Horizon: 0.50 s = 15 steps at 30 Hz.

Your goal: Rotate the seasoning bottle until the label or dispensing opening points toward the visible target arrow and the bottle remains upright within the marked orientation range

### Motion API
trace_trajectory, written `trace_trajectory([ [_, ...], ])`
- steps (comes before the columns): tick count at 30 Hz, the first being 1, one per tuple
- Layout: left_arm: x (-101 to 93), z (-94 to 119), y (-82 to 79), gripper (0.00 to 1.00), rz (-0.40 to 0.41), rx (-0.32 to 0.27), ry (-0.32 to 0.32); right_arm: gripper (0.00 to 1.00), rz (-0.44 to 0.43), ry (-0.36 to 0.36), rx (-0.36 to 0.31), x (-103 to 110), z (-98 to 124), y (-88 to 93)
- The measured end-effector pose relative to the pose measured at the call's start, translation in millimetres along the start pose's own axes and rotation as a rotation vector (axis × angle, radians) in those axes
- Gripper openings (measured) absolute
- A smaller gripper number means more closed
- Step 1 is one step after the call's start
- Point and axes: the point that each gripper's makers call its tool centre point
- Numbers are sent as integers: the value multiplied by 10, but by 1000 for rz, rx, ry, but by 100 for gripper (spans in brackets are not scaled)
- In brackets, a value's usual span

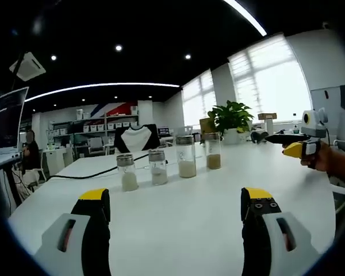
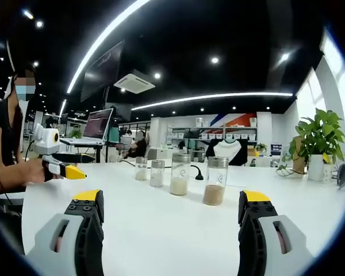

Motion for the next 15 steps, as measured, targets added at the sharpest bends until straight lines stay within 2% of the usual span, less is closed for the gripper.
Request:
trace_trajectory([
  [9, 51, 23, 16, 100, 28, -11, 4, 99, -3, 20, 5, -118, 29, 58],
  [15, 182, 78, 46, 100, 29, -6, -12, 99, 9, 29, 22, -154, 34, 103],
])
Point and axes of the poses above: the point that each gripper's makers call its tool centre point, and the gripper's own axes: z roughly backward along the fingers, x roughly to its left, y roughly out of its underside, and after that the axes turned 11 degrees about x, right-handed
